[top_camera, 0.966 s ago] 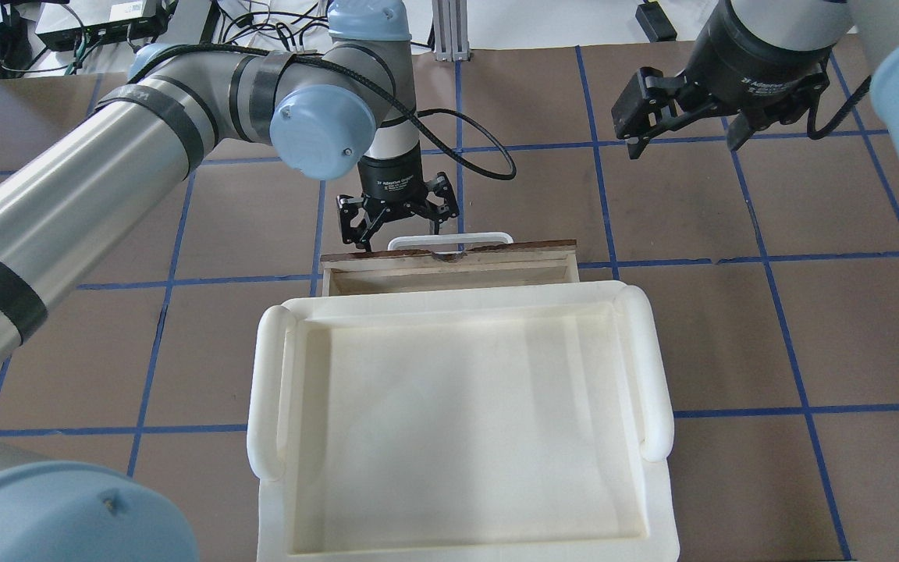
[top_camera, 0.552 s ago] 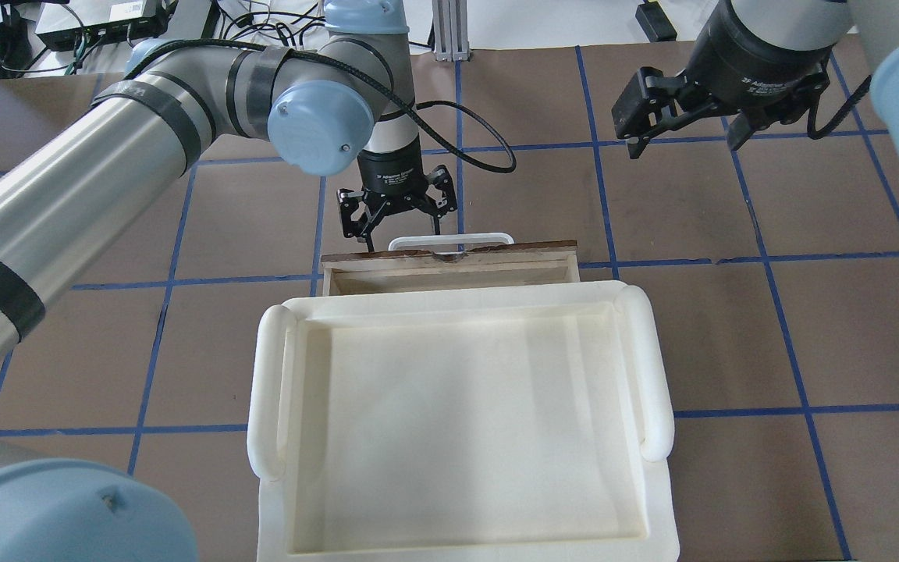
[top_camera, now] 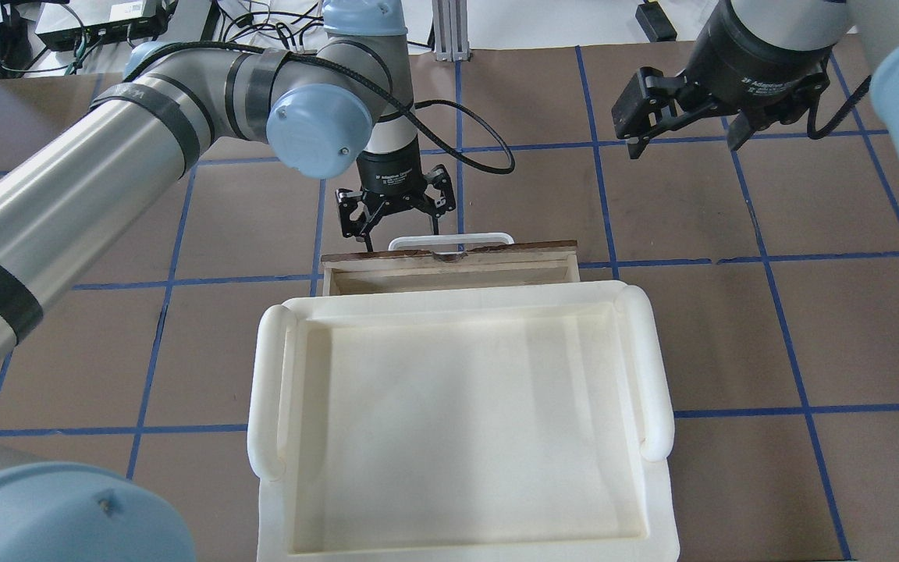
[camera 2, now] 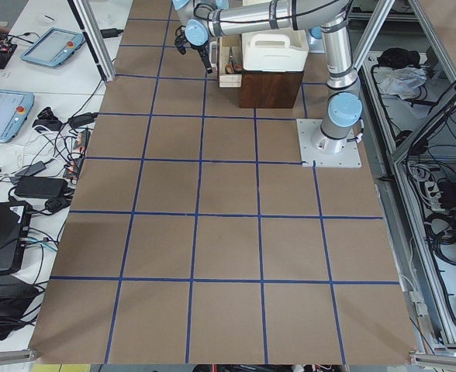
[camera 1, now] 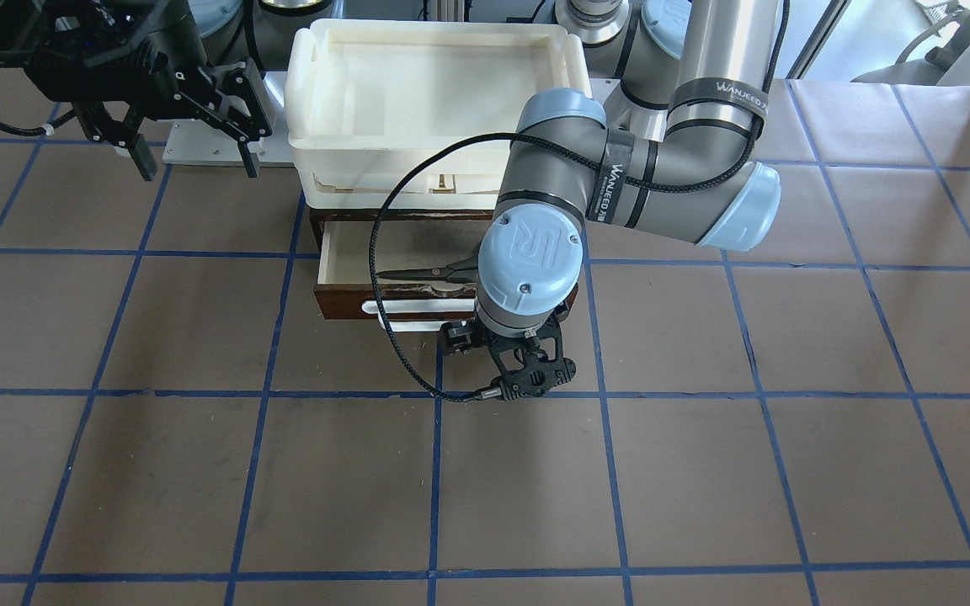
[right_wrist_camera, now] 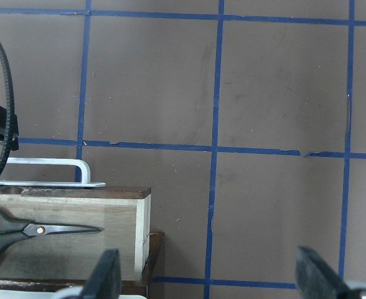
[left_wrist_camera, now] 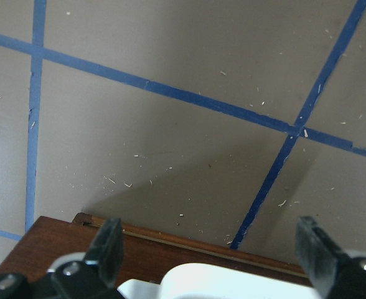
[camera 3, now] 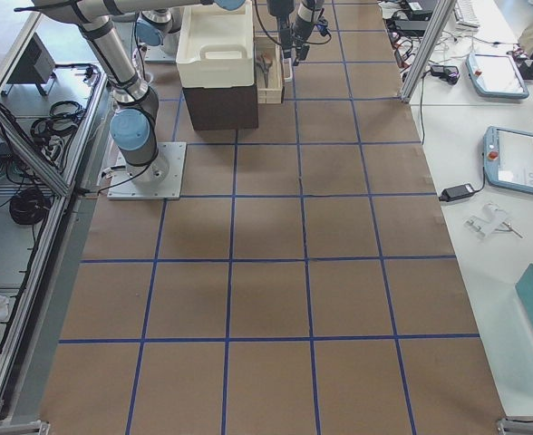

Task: Put scissors in drawer and close it
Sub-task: 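Push the drawer closed with the left gripper, moving away from the robot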

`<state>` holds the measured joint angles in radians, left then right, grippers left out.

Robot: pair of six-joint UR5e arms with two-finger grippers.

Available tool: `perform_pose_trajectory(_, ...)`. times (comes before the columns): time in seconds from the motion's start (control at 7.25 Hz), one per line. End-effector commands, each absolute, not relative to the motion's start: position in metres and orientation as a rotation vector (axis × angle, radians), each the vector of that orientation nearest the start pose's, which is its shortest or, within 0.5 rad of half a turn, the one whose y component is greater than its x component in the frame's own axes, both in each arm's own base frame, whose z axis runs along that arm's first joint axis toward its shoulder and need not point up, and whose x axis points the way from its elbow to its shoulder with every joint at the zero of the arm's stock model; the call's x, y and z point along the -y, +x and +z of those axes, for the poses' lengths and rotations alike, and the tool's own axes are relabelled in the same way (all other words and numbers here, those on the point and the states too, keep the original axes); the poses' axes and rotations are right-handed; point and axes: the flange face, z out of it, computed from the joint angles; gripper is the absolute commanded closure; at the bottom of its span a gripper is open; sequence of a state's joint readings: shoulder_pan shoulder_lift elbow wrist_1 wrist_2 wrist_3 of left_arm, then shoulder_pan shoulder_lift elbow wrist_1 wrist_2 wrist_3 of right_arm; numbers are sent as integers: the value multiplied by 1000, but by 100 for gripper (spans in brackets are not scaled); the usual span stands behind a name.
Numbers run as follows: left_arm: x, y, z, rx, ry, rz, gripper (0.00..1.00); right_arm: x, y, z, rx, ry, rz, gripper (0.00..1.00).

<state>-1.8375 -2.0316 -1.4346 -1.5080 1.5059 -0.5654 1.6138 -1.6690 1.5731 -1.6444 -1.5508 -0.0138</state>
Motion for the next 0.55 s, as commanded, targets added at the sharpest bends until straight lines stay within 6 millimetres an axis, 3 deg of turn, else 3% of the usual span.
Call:
perform_pose_trajectory(0.0, 568, -301, 291, -3011, -467, 461, 0, 458, 155, 542, -3108, -91, -265, 0)
perform_pose_trajectory(0.41, 558, -301, 291, -2977, -460, 534, 0, 458, 155, 541, -3107, -91, -262, 0)
